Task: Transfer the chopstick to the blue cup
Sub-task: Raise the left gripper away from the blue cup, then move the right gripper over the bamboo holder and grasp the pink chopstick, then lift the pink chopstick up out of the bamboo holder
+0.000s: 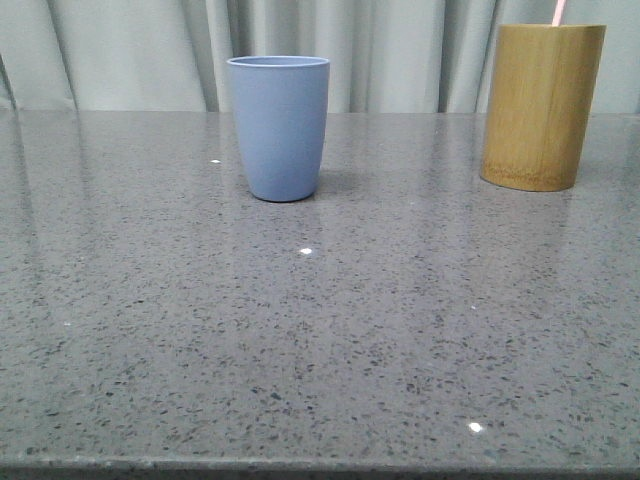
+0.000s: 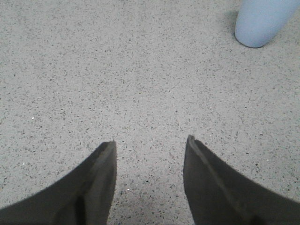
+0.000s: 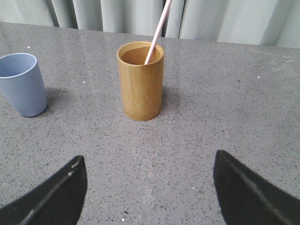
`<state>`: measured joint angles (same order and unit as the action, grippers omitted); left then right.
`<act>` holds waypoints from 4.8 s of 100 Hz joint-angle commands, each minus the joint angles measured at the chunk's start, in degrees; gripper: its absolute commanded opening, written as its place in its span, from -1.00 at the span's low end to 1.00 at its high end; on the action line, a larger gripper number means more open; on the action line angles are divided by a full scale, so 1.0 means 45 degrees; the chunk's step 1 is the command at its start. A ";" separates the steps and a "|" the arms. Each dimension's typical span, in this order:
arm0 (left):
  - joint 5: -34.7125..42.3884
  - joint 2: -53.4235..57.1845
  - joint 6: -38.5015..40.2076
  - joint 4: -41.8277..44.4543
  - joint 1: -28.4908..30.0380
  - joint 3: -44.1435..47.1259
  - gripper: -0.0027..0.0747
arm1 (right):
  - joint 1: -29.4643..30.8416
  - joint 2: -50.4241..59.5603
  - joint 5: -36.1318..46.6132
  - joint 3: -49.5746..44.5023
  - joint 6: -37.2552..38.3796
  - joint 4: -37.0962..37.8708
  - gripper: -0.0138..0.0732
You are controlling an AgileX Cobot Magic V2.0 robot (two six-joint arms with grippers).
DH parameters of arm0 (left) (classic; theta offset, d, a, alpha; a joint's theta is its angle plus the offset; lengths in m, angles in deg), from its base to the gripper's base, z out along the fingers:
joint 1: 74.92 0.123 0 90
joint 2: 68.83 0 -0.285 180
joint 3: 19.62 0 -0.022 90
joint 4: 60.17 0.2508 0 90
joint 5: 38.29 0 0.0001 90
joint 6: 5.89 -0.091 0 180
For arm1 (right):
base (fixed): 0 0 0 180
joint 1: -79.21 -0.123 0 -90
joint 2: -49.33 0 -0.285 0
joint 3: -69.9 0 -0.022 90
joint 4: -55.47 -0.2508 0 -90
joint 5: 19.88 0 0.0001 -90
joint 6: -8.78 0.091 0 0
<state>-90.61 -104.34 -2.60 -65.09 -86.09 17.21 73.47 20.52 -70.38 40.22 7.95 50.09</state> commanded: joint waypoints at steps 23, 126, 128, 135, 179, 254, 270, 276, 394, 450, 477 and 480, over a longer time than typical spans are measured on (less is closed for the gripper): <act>0.1526 0.0006 0.0152 -0.0110 0.0028 -0.0291 -0.10 | -0.0018 -0.0254 0.1388 0.0370 -0.0061 -0.0241 0.61; 0.1570 0.0006 0.0152 -0.0110 0.0028 -0.0291 -0.12 | -0.0018 -0.9107 0.9627 0.2818 -0.0174 -0.0765 0.61; 0.1570 0.0006 0.0152 -0.0110 0.0028 -0.0291 -0.12 | -0.0018 -0.9288 0.9757 0.2902 -0.0174 -0.0765 0.61; 0.1570 0.0006 0.0152 -0.0110 0.0028 -0.0291 -0.12 | -0.0018 -0.9863 1.0123 0.3169 -0.0174 -0.0765 0.61; 0.1570 0.0006 0.0152 -0.0110 0.0028 -0.0291 -0.12 | -0.0018 -1.2230 1.1015 0.4628 -0.0174 -0.0765 0.61; 0.1570 0.0006 0.0152 -0.0110 0.0028 -0.0291 -0.12 | 0.0275 -1.3795 1.1495 0.5026 -0.0174 -0.0765 0.61; 0.1570 0.0006 0.0152 -0.0110 0.0028 -0.0291 -0.12 | 0.0275 -1.4174 1.1846 0.5072 -0.0174 -0.0765 0.61; 0.1570 0.0006 0.0152 -0.0110 0.0028 -0.0291 -0.12 | 0.0275 -1.4268 1.2033 0.5072 -0.0174 -0.0765 0.61; 0.1570 0.0006 0.0152 -0.0110 0.0028 -0.0291 -0.12 | 0.0275 -1.5147 1.3564 0.5084 0.0291 -0.0765 0.20; 0.1570 0.0006 0.0152 -0.0110 0.0028 -0.0291 -0.12 | 0.0275 -1.5147 1.4486 0.5084 0.0887 -0.0765 -0.70; 0.1570 0.0006 0.0152 -0.0110 0.0028 -0.0291 -0.12 | 0.0275 -1.5147 1.4538 0.5084 0.0917 -0.0765 -0.84; 0.1570 0.0006 0.0152 -0.0110 0.0028 -0.0291 -0.12 | 0.0262 -1.5131 1.4538 0.5084 0.0945 -0.0765 -0.84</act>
<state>-87.73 -104.04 -2.46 -65.09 -86.09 17.29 74.28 -49.94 -10.01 60.96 12.00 46.54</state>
